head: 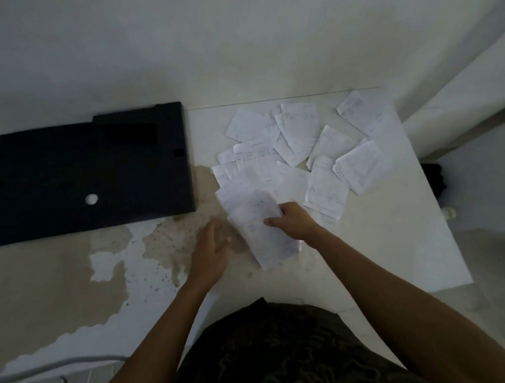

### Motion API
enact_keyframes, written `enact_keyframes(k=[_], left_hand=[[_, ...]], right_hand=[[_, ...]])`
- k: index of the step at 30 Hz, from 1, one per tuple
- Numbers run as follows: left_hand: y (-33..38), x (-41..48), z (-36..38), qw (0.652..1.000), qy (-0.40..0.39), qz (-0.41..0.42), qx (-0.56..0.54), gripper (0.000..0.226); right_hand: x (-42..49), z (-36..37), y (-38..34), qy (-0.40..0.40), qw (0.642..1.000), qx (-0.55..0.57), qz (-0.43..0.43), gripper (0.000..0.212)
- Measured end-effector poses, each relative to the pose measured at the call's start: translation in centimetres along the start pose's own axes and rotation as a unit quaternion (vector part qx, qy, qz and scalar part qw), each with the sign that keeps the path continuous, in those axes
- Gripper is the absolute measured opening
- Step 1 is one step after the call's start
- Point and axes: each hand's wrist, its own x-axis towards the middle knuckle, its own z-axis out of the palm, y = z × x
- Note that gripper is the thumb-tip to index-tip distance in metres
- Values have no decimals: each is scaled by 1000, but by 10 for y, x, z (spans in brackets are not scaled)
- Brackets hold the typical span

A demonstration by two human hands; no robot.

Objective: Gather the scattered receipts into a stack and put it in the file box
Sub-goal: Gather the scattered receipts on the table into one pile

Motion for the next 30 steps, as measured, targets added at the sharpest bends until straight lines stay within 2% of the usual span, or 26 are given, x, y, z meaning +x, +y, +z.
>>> enact_keyframes(k=[3,5,7,11,16,19,22,26,30], left_hand=[[11,2,12,999,-31,9,3,60],[23,4,22,998,-56,38,1,58],[36,9,34,995,-88,54,5,56],[51,19,52,984,-162,48,57,60],[76,30,75,973,-196,51,111,66],[82,37,82,959,-218,41,173,69],[87,40,87,961,-228,32,151,69],[90,40,91,964,-234,19,123,68],[87,41,91,968,-231,8,101,68]], right_hand=[[-14,-32,32,115,991,48,44,38],[-20,-50,53,215,972,19,89,43],[-23,-63,70,254,955,-8,151,53],[-18,-66,82,252,947,37,196,44],[-2,-69,74,245,950,96,168,26],[7,-74,73,245,942,154,171,26],[14,-78,76,232,924,243,183,32],[18,-87,79,195,878,389,201,46],[25,-93,78,138,888,399,181,21]])
